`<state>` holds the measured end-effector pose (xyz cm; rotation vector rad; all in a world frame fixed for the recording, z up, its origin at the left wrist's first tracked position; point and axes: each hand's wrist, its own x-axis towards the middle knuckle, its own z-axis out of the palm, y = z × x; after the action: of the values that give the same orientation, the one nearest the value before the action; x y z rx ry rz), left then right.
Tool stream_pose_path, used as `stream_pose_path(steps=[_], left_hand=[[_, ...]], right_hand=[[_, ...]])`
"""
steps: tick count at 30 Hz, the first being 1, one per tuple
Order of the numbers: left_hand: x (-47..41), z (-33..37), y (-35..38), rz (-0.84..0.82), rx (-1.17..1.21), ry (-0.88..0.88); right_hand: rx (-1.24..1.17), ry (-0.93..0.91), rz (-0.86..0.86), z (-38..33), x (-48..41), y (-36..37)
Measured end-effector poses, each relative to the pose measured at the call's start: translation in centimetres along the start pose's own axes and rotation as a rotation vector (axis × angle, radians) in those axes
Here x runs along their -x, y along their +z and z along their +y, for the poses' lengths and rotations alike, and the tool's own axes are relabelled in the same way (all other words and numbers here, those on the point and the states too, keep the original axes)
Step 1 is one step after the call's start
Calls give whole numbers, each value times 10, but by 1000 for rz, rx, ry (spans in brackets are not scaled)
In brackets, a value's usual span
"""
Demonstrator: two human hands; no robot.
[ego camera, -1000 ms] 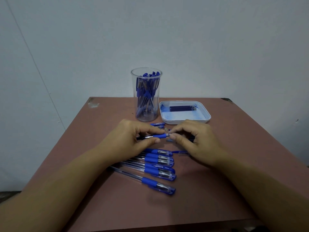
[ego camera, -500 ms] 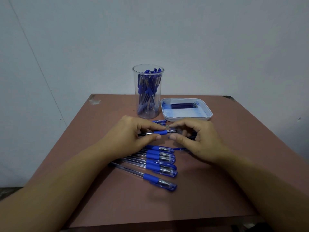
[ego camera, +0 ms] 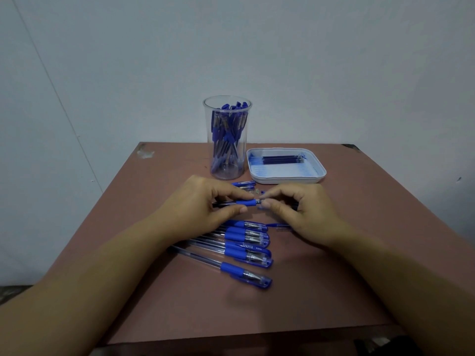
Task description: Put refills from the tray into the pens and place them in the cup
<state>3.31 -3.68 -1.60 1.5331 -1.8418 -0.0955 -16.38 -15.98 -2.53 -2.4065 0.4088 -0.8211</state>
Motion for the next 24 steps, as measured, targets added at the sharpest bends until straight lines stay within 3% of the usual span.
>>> stream_pose_path(steps=[9, 14, 19, 22, 24], left_hand=[[-1, -12, -2, 36, 4, -71], [-1, -14, -4, 33, -16, -82], [-1, -16, -2, 11, -16, -90], [-1, -16, -3, 12, -16, -88], [-1, -15, -3, 13, -14, -83]], right_hand=[[124, 17, 55, 7, -2, -9], [355, -12, -221, 8, -3, -18], [400, -1, -377, 0, -4, -15], [350, 7, -347, 1, -3, -15], [305, -41, -212, 2, -2, -16]])
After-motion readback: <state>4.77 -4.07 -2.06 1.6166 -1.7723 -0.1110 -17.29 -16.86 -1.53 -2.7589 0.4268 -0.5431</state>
